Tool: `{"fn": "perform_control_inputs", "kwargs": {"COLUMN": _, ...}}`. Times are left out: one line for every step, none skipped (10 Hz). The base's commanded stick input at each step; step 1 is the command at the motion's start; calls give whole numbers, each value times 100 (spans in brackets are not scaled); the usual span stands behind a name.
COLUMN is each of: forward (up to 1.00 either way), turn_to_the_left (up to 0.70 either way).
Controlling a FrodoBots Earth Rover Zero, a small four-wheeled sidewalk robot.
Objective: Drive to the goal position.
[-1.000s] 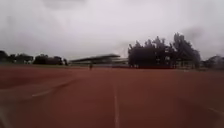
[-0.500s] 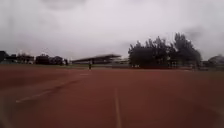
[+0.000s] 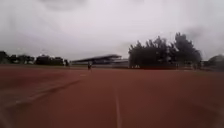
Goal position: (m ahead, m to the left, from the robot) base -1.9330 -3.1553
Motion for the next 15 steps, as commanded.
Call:
{"fn": "perform_control_inputs", "kwargs": {"forward": 50, "turn_to_the_left": 0}}
{"fn": "perform_control_inputs", "kwargs": {"forward": 50, "turn_to_the_left": 0}}
{"fn": "perform_control_inputs", "kwargs": {"forward": 50, "turn_to_the_left": 0}}
{"fn": "perform_control_inputs", "kwargs": {"forward": 50, "turn_to_the_left": 0}}
{"fn": "perform_control_inputs", "kwargs": {"forward": 50, "turn_to_the_left": 0}}
{"fn": "perform_control_inputs", "kwargs": {"forward": 50, "turn_to_the_left": 0}}
{"fn": "perform_control_inputs", "kwargs": {"forward": 50, "turn_to_the_left": 0}}
{"fn": "perform_control_inputs", "kwargs": {"forward": 50, "turn_to_the_left": 0}}
{"fn": "perform_control_inputs", "kwargs": {"forward": 50, "turn_to_the_left": 0}}
{"fn": "perform_control_inputs", "kwargs": {"forward": 50, "turn_to_the_left": 0}}
{"fn": "perform_control_inputs", "kwargs": {"forward": 50, "turn_to_the_left": 0}}
{"fn": "perform_control_inputs", "kwargs": {"forward": 50, "turn_to_the_left": 0}}
{"fn": "perform_control_inputs", "kwargs": {"forward": 50, "turn_to_the_left": 0}}
{"fn": "perform_control_inputs", "kwargs": {"forward": 50, "turn_to_the_left": 0}}
{"fn": "perform_control_inputs", "kwargs": {"forward": 50, "turn_to_the_left": 0}}
